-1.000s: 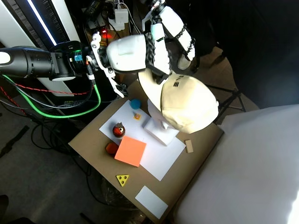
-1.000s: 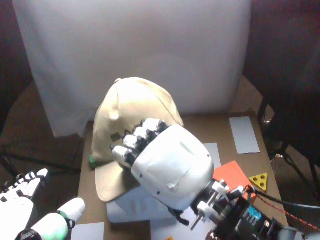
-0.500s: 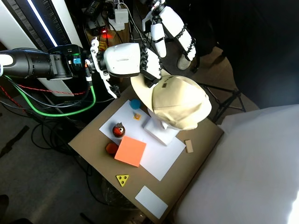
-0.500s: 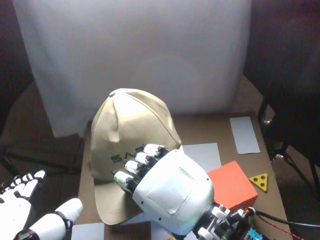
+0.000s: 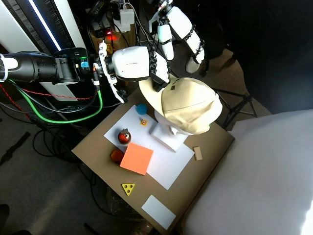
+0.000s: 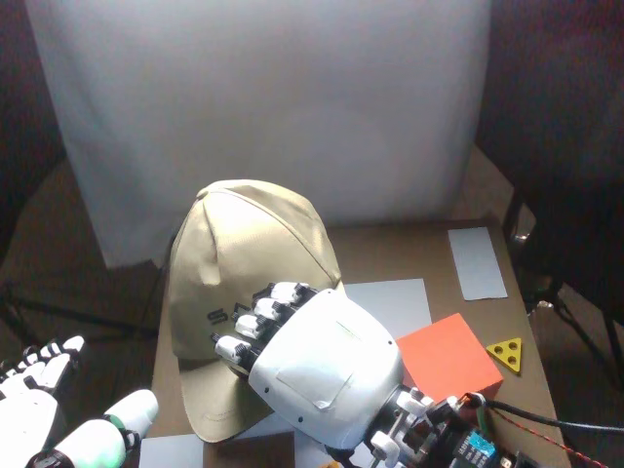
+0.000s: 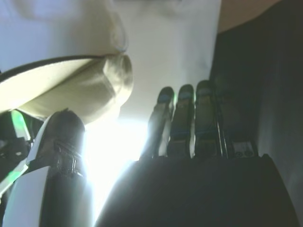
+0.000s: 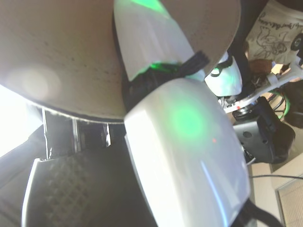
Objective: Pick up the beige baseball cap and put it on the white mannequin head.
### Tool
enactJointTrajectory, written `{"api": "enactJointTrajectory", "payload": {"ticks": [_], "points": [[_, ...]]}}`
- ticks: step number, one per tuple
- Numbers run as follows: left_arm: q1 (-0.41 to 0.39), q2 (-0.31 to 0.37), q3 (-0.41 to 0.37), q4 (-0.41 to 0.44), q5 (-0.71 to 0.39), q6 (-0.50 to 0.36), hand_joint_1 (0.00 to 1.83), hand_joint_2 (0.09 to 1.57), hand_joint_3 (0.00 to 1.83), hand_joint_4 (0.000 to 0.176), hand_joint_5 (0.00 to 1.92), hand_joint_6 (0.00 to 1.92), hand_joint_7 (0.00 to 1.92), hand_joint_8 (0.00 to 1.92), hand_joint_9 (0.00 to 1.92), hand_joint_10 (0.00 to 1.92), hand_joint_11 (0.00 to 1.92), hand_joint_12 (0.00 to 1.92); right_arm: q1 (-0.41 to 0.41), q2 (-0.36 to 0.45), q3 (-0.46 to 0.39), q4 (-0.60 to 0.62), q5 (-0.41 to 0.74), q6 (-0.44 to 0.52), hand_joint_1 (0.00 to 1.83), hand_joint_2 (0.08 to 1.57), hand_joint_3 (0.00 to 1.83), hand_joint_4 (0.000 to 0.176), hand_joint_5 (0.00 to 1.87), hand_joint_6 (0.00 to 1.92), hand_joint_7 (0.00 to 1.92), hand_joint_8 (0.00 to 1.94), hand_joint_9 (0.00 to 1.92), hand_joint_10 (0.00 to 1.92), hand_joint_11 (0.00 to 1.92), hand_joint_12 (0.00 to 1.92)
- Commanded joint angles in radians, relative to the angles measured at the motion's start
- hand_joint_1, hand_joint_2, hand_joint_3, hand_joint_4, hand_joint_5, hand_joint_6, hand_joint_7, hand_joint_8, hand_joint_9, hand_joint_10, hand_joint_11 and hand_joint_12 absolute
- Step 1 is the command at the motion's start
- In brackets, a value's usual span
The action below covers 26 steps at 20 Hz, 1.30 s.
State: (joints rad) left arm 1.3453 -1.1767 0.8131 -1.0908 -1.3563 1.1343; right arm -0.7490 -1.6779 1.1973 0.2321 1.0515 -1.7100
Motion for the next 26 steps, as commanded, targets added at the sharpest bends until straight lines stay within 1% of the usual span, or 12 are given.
{"api": "enactJointTrajectory", "payload": {"ticks": [1, 7, 10, 13, 14, 15, 16, 17, 18, 20, 22, 26], "points": [[0.000, -0.005, 0.002, 0.042, -0.106, -0.005, 0.00, 1.18, 0.00, 0.015, 0.01, 0.00, 0.00, 0.00, 0.01, 0.00, 0.00, 0.12, 0.005, 0.001, 0.006, -0.009, 0.072, -0.012, 1.37, 1.14, 0.00, 0.000, 0.86, 0.94, 0.94, 1.04, 0.90, 1.37, 0.85, 1.39], [0.000, -0.006, -0.001, 0.047, -0.106, 0.004, 0.00, 1.18, 0.00, 0.015, 0.02, 0.00, 0.00, 0.00, 0.02, 0.00, 0.00, 0.16, -0.007, 0.012, 0.000, 0.016, 0.071, 0.012, 1.37, 1.14, 0.00, 0.000, 0.86, 0.94, 0.94, 1.04, 0.92, 1.36, 0.86, 1.39], [0.000, -0.006, -0.001, 0.046, -0.107, 0.004, 0.00, 1.17, 0.00, 0.016, 0.02, 0.00, 0.00, 0.00, 0.03, 0.00, 0.00, 0.19, -0.006, 0.011, -0.006, 0.055, 0.084, -0.014, 1.37, 1.13, 0.00, 0.000, 0.86, 0.95, 0.95, 1.03, 0.93, 1.34, 0.90, 1.39], [-0.001, -0.008, -0.001, 0.044, -0.117, 0.001, 0.00, 1.17, 0.00, 0.015, 0.03, 0.00, 0.01, 0.01, 0.05, 0.01, 0.00, 0.19, -0.014, 0.018, -0.014, 0.055, 0.086, -0.030, 1.36, 1.16, 0.00, 0.000, 0.80, 1.08, 0.89, 1.10, 0.85, 1.40, 0.75, 1.41], [-0.002, -0.012, -0.001, 0.040, -0.123, -0.004, 0.00, 1.18, 0.00, 0.015, 0.03, 0.00, 0.01, 0.01, 0.05, 0.01, 0.00, 0.19, -0.021, 0.024, -0.021, 0.055, 0.086, -0.044, 1.22, 1.11, 0.00, 0.000, 0.74, 0.58, 0.81, 0.69, 0.73, 1.04, 0.69, 1.40], [-0.002, -0.013, -0.001, 0.039, -0.124, -0.006, 0.00, 1.18, 0.00, 0.015, 0.03, 0.00, 0.01, 0.00, 0.04, 0.00, 0.00, 0.19, -0.026, 0.026, -0.026, 0.055, 0.086, -0.054, 1.14, 1.09, 0.00, 0.000, 0.74, 0.26, 0.83, 0.40, 0.69, 0.79, 0.61, 1.40], [-0.003, -0.015, -0.001, 0.040, -0.126, -0.006, 0.00, 1.18, 0.00, 0.015, 0.03, 0.00, 0.01, 0.00, 0.04, 0.00, 0.00, 0.19, -0.036, 0.034, -0.039, 0.054, 0.084, -0.066, 1.14, 1.09, 0.00, 0.000, 0.74, 0.26, 0.83, 0.40, 0.69, 0.79, 0.61, 1.40], [-0.003, -0.016, -0.001, 0.040, -0.127, -0.006, 0.00, 1.18, 0.00, 0.014, 0.03, 0.00, 0.01, 0.00, 0.04, 0.00, 0.00, 0.19, -0.041, 0.038, -0.047, 0.054, 0.083, -0.069, 1.13, 1.09, 0.00, 0.000, 0.77, 0.11, 0.88, 0.24, 0.70, 0.69, 0.60, 1.38], [-0.002, -0.018, -0.001, 0.040, -0.127, -0.007, 0.00, 1.18, 0.00, 0.015, 0.03, 0.00, 0.01, 0.00, 0.04, 0.00, 0.00, 0.19, -0.052, 0.049, -0.067, 0.039, 0.078, -0.070, 0.97, 1.03, 0.00, 0.000, 0.62, 0.02, 0.72, 0.08, 0.57, 0.41, 0.37, 1.31], [-0.002, -0.018, 0.000, 0.039, -0.127, -0.007, 0.00, 1.18, 0.00, 0.014, 0.03, 0.00, 0.01, 0.00, 0.03, 0.00, 0.00, 0.11, -0.067, 0.063, -0.093, 0.023, 0.078, -0.070, 0.82, 0.99, 0.00, 0.000, 0.50, 0.00, 0.55, 0.00, 0.47, 0.09, 0.14, 1.17], [-0.002, -0.018, 0.002, 0.039, -0.127, -0.009, 0.00, 1.18, 0.00, 0.015, 0.03, 0.00, 0.00, 0.00, 0.03, 0.00, 0.00, 0.10, -0.085, 0.085, -0.137, 0.021, 0.069, -0.076, 0.72, 0.98, 0.00, 0.007, 0.39, 0.00, 0.43, 0.00, 0.37, 0.01, 0.01, 1.06], [-0.003, -0.018, 0.003, 0.039, -0.133, -0.009, 0.00, 1.18, 0.00, 0.015, 0.02, 0.00, 0.00, 0.00, 0.02, 0.00, 0.00, 0.14, -0.118, 0.112, -0.184, 0.021, 0.057, -0.077, 0.60, 0.97, 0.00, 0.028, 0.27, 0.00, 0.31, 0.00, 0.27, 0.00, 0.00, 0.85]]}}
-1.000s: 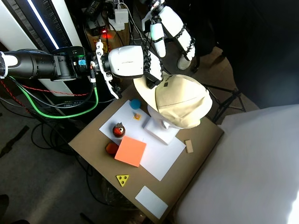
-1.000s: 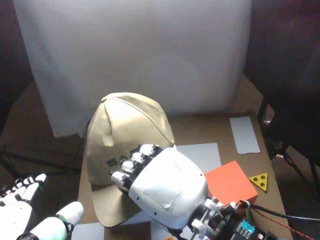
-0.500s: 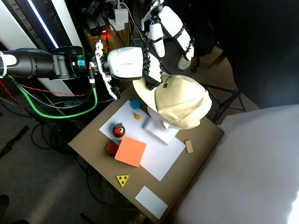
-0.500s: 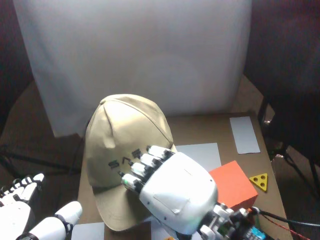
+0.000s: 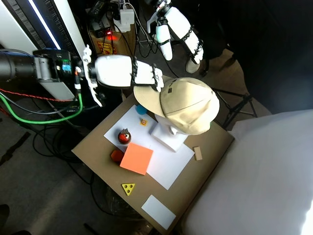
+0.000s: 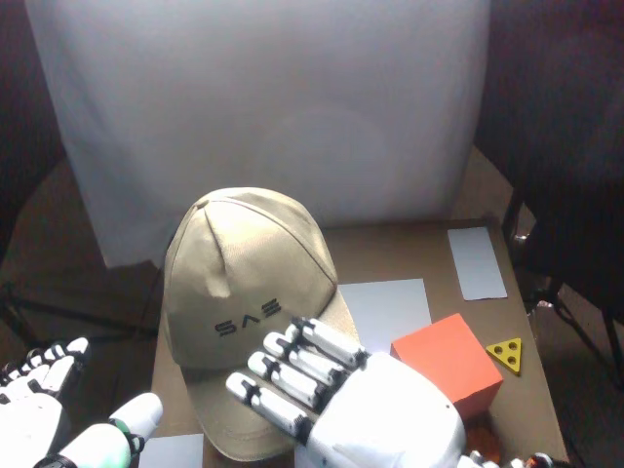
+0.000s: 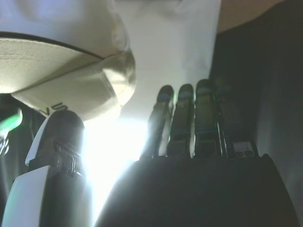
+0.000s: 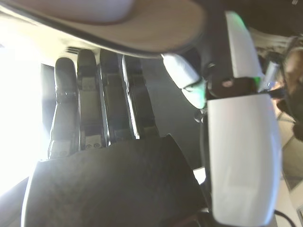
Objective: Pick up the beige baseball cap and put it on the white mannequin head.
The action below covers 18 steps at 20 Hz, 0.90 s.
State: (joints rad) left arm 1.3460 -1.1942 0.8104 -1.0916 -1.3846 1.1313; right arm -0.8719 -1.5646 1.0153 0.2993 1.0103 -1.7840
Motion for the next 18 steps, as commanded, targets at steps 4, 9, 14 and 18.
{"api": "enactJointTrajectory", "payload": {"ticks": [4, 9, 14, 18], "points": [[-0.037, 0.018, 0.012, 0.047, -0.106, 0.054, 0.00, 1.18, 0.00, 0.015, 0.01, 0.00, 0.00, 0.00, 0.02, 0.00, 0.00, 0.09, -0.020, 0.012, -0.008, 0.056, 0.018, -0.005, 0.56, 0.94, 0.00, 0.074, 0.15, 0.00, 0.14, 0.00, 0.10, 0.00, 0.00, 0.55], [-0.134, 0.071, 0.005, -0.002, -0.089, 0.160, 0.00, 1.18, 0.00, 0.016, 0.01, 0.00, 0.00, 0.00, 0.01, 0.00, 0.02, 0.10, -0.035, 0.023, -0.012, 0.108, -0.055, 0.020, 0.54, 0.88, 0.00, 0.095, 0.09, 0.00, 0.05, 0.00, 0.01, 0.00, 0.00, 0.32], [-0.184, 0.115, -0.041, -0.039, -0.094, 0.182, 0.00, 1.18, 0.00, 0.013, 0.04, 0.00, 0.04, 0.00, 0.04, 0.01, 0.00, 0.23, -0.019, 0.124, -0.098, 0.059, -0.061, 0.035, 0.53, 0.87, 0.00, 0.094, 0.08, 0.00, 0.04, 0.00, 0.00, 0.00, 0.00, 0.26], [-0.247, 0.174, -0.111, -0.066, -0.095, 0.276, 0.00, 1.19, 0.00, 0.012, 0.05, 0.00, 0.06, 0.01, 0.05, 0.01, 0.00, 0.24, 0.079, 0.306, -0.202, 0.124, -0.164, 0.066, 0.53, 0.87, 0.00, 0.095, 0.08, 0.00, 0.04, 0.00, 0.01, 0.00, 0.00, 0.28]]}}
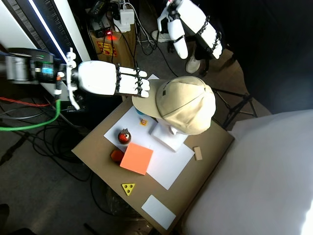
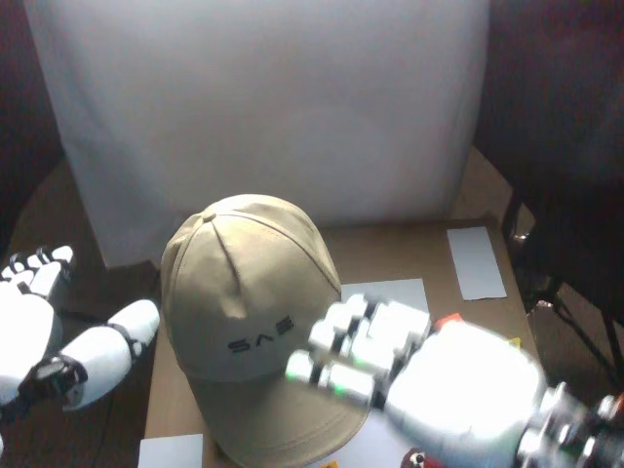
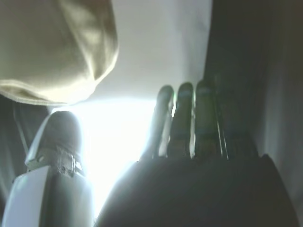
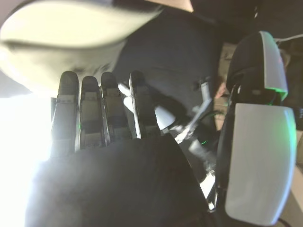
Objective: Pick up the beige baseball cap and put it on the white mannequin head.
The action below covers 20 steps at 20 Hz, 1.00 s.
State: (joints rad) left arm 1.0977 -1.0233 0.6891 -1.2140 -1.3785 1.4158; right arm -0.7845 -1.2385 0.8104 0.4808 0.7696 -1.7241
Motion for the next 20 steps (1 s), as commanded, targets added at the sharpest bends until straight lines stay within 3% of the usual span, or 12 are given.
{"api": "enactJointTrajectory", "payload": {"ticks": [1, 5, 9, 11, 12, 13, 14, 15, 16, 17, 19, 20], "points": [[-0.024, 0.016, -0.010, 0.034, -0.101, 0.036, 0.00, 1.19, 0.00, 0.010, 0.06, 0.01, 0.07, 0.01, 0.06, 0.01, 0.00, 0.25, 0.033, 0.030, -0.016, 0.022, 0.005, -0.002, 0.53, 0.87, 0.00, 0.095, 0.08, 0.00, 0.04, 0.00, 0.01, 0.00, 0.00, 0.32], [-0.163, 0.068, -0.077, -0.042, -0.101, 0.223, 0.00, 1.18, 0.00, 0.010, 0.06, 0.00, 0.05, 0.00, 0.05, 0.00, 0.00, 0.22, 0.238, 0.184, -0.058, 0.641, -0.297, -0.251, 0.52, 0.88, 0.00, 0.095, 0.08, 0.00, 0.04, 0.00, 0.01, 0.00, 0.00, 0.33], [-0.310, 0.107, -0.139, -0.137, -0.083, 0.378, 0.00, 1.18, 0.00, 0.012, 0.05, 0.00, 0.07, 0.00, 0.07, 0.00, 0.00, 0.25, 0.291, 0.237, -0.087, 0.726, -0.251, -0.289, 0.52, 0.88, 0.00, 0.088, 0.16, 0.01, 0.15, 0.00, 0.16, 0.02, 0.00, 0.68], [-0.358, 0.106, -0.165, -0.151, -0.082, 0.399, 0.08, 1.17, 0.00, 0.011, 0.25, 0.01, 0.29, 0.01, 0.31, 0.01, 0.00, 0.56, 0.275, 0.187, -0.064, 0.733, -0.202, -0.331, 0.56, 0.88, 0.00, 0.040, 0.41, 0.03, 0.48, 0.03, 0.51, 0.09, 0.14, 1.16], [-0.366, 0.105, -0.172, -0.153, -0.082, 0.404, 0.16, 1.14, 0.00, 0.000, 0.46, 0.01, 0.51, 0.01, 0.52, 0.04, 0.07, 0.76, 0.269, 0.174, -0.057, 0.742, -0.176, -0.359, 0.62, 0.88, 0.00, 0.000, 0.65, 0.03, 0.70, 0.07, 0.73, 0.25, 0.37, 1.33], [-0.387, 0.104, -0.188, -0.166, -0.082, 0.420, 0.23, 1.12, 0.00, 0.000, 0.64, 0.02, 0.70, 0.04, 0.68, 0.08, 0.19, 0.90, 0.248, 0.139, -0.043, 0.762, -0.113, -0.404, 0.67, 0.89, 0.00, 0.000, 0.83, 0.03, 0.83, 0.12, 0.72, 0.72, 0.52, 1.46], [-0.402, 0.104, -0.197, -0.184, -0.082, 0.438, 0.34, 1.12, 0.00, 0.000, 0.88, 0.10, 0.84, 0.27, 0.75, 0.42, 0.39, 1.10, 0.238, 0.123, -0.036, 0.785, -0.085, -0.425, 0.76, 0.92, 0.00, 0.000, 0.87, 0.55, 0.81, 0.76, 0.72, 1.36, 0.76, 1.68], [-0.425, 0.104, -0.210, -0.213, -0.083, 0.471, 0.52, 1.10, 0.00, 0.000, 0.83, 0.78, 0.82, 0.92, 0.74, 1.08, 0.58, 1.39, 0.232, 0.108, -0.029, 0.823, -0.073, -0.445, 0.85, 0.96, 0.01, 0.000, 0.74, 1.39, 0.77, 1.51, 0.89, 1.81, 1.06, 1.87], [-0.441, 0.104, -0.217, -0.220, -0.083, 0.484, 0.66, 1.10, 0.00, 0.000, 0.75, 1.46, 0.78, 1.47, 0.73, 1.65, 0.71, 1.76, 0.233, 0.102, -0.029, 0.842, -0.069, -0.446, 0.93, 0.99, 0.01, 0.000, 0.66, 1.82, 0.80, 1.85, 1.05, 1.90, 1.28, 1.91], [-0.453, 0.104, -0.222, -0.231, -0.083, 0.489, 0.78, 1.12, 0.00, 0.000, 0.71, 1.83, 0.76, 1.83, 0.80, 1.87, 0.85, 1.89, 0.236, 0.097, -0.030, 0.846, -0.068, -0.446, 0.98, 1.01, 0.01, 0.000, 0.72, 1.90, 0.91, 1.92, 1.16, 1.92, 1.43, 1.92], [-0.464, 0.096, -0.233, -0.250, -0.085, 0.486, 0.90, 1.15, 0.00, 0.000, 0.87, 1.92, 0.98, 1.92, 1.05, 1.92, 1.06, 1.92, 0.240, 0.094, -0.030, 0.846, -0.065, -0.447, 1.03, 1.05, 0.01, 0.000, 1.16, 1.92, 1.33, 1.94, 1.56, 1.92, 1.74, 1.92], [-0.461, 0.093, -0.241, -0.250, -0.093, 0.478, 0.93, 1.16, 0.00, 0.000, 1.06, 1.92, 1.14, 1.92, 1.18, 1.92, 1.19, 1.92, 0.240, 0.094, -0.029, 0.846, -0.060, -0.446, 0.94, 1.14, 0.02, 0.000, 1.16, 1.92, 1.46, 1.94, 1.71, 1.92, 1.88, 1.92]]}}
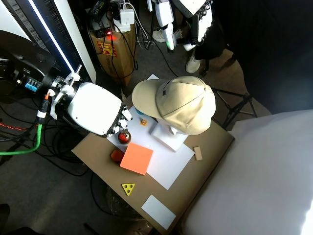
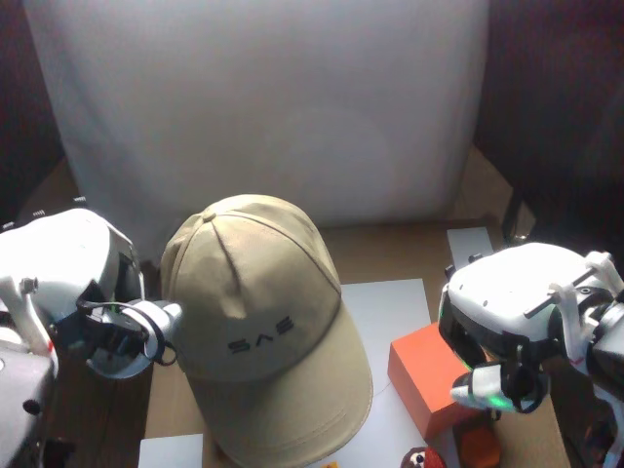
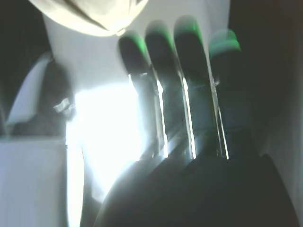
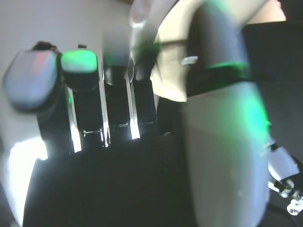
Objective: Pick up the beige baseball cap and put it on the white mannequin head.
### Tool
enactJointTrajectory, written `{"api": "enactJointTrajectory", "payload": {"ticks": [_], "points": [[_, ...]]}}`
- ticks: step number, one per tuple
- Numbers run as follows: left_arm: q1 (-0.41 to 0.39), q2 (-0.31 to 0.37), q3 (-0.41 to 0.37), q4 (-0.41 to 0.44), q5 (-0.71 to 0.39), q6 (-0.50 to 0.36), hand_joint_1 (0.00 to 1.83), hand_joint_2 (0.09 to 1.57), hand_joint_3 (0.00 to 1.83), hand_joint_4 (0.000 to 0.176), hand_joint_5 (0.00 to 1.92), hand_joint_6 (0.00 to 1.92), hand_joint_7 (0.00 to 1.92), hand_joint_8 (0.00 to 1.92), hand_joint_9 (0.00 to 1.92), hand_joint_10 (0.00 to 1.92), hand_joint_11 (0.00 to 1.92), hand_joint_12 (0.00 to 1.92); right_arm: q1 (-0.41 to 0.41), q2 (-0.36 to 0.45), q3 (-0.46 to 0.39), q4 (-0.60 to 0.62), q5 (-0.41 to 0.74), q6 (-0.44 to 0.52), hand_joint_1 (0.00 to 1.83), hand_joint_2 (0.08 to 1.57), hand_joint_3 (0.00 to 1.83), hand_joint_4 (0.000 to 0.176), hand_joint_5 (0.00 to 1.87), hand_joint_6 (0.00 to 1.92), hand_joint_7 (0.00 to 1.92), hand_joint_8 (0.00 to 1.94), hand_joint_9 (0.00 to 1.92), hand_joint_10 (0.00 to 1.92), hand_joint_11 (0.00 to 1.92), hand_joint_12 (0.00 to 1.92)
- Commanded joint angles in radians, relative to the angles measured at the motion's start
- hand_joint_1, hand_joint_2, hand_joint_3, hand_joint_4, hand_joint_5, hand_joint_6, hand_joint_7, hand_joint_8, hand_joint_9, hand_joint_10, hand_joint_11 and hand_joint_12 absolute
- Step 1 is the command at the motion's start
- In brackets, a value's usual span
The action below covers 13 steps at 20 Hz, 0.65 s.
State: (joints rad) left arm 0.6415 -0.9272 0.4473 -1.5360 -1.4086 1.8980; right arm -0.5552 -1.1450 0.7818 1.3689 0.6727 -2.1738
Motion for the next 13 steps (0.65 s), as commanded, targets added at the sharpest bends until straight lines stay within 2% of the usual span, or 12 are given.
{"api": "enactJointTrajectory", "payload": {"ticks": [1, 2, 3, 4, 5, 6, 9, 13], "points": [[0.004, -0.003, -0.009, 0.072, -0.077, -0.010, 0.92, 1.17, 0.00, 0.000, 1.19, 1.92, 1.26, 1.92, 1.29, 1.92, 1.31, 1.92, 0.010, 0.001, 0.000, -0.042, 0.042, 0.003, 0.89, 1.21, 0.01, 0.000, 1.20, 1.92, 1.50, 1.94, 1.74, 1.92, 1.91, 1.92], [0.017, -0.003, -0.019, 0.072, -0.093, -0.023, 0.92, 1.17, 0.00, 0.009, 1.25, 1.92, 1.32, 1.92, 1.37, 1.92, 1.40, 1.92, 0.008, 0.001, 0.000, -0.042, 0.043, 0.003, 0.85, 1.28, 0.01, 0.063, 1.27, 1.92, 1.51, 1.94, 1.75, 1.92, 1.92, 1.92], [0.028, -0.003, -0.024, 0.072, -0.100, -0.034, 0.93, 1.17, 0.00, 0.120, 1.27, 1.92, 1.37, 1.92, 1.44, 1.92, 1.48, 1.92, 0.007, 0.001, 0.000, -0.042, 0.042, 0.003, 0.85, 1.31, 0.00, 0.153, 1.30, 1.92, 1.52, 1.94, 1.74, 1.92, 1.92, 1.92], [0.044, -0.007, -0.027, 0.077, -0.100, -0.052, 0.93, 1.17, 0.00, 0.165, 1.29, 1.92, 1.40, 1.92, 1.48, 1.92, 1.52, 1.92, 0.006, 0.001, 0.000, -0.042, 0.039, 0.003, 0.86, 1.32, 0.00, 0.171, 1.31, 1.92, 1.52, 1.94, 1.74, 1.92, 1.92, 1.92], [0.057, -0.014, -0.027, 0.084, -0.102, -0.069, 0.92, 1.18, 0.00, 0.174, 1.30, 1.92, 1.41, 1.92, 1.49, 1.92, 1.54, 1.92, 0.006, 0.001, 0.000, -0.042, 0.037, 0.003, 0.88, 1.33, 0.00, 0.175, 1.31, 1.92, 1.52, 1.94, 1.74, 1.92, 1.92, 1.92], [0.069, -0.023, -0.025, 0.088, -0.102, -0.087, 0.91, 1.20, 0.01, 0.176, 1.30, 1.92, 1.42, 1.92, 1.49, 1.92, 1.54, 1.92, 0.006, 0.001, 0.000, -0.042, 0.035, 0.003, 0.90, 1.33, 0.00, 0.176, 1.31, 1.92, 1.52, 1.94, 1.74, 1.92, 1.92, 1.92], [0.105, -0.041, -0.030, 0.096, -0.109, -0.148, 0.89, 1.23, 0.01, 0.176, 1.25, 1.92, 1.43, 1.92, 1.49, 1.92, 1.55, 1.92, 0.007, 0.001, 0.000, -0.042, 0.028, 0.003, 0.94, 1.32, 0.00, 0.176, 1.31, 1.92, 1.52, 1.94, 1.73, 1.92, 1.92, 1.92], [0.132, -0.044, -0.038, 0.107, -0.112, -0.179, 0.88, 1.24, 0.01, 0.176, 1.19, 1.92, 1.40, 1.92, 1.48, 1.92, 1.54, 1.92, -0.002, 0.001, -0.002, -0.065, 0.021, 0.005, 0.94, 1.32, 0.00, 0.176, 1.31, 1.92, 1.52, 1.94, 1.73, 1.92, 1.92, 1.92]]}}
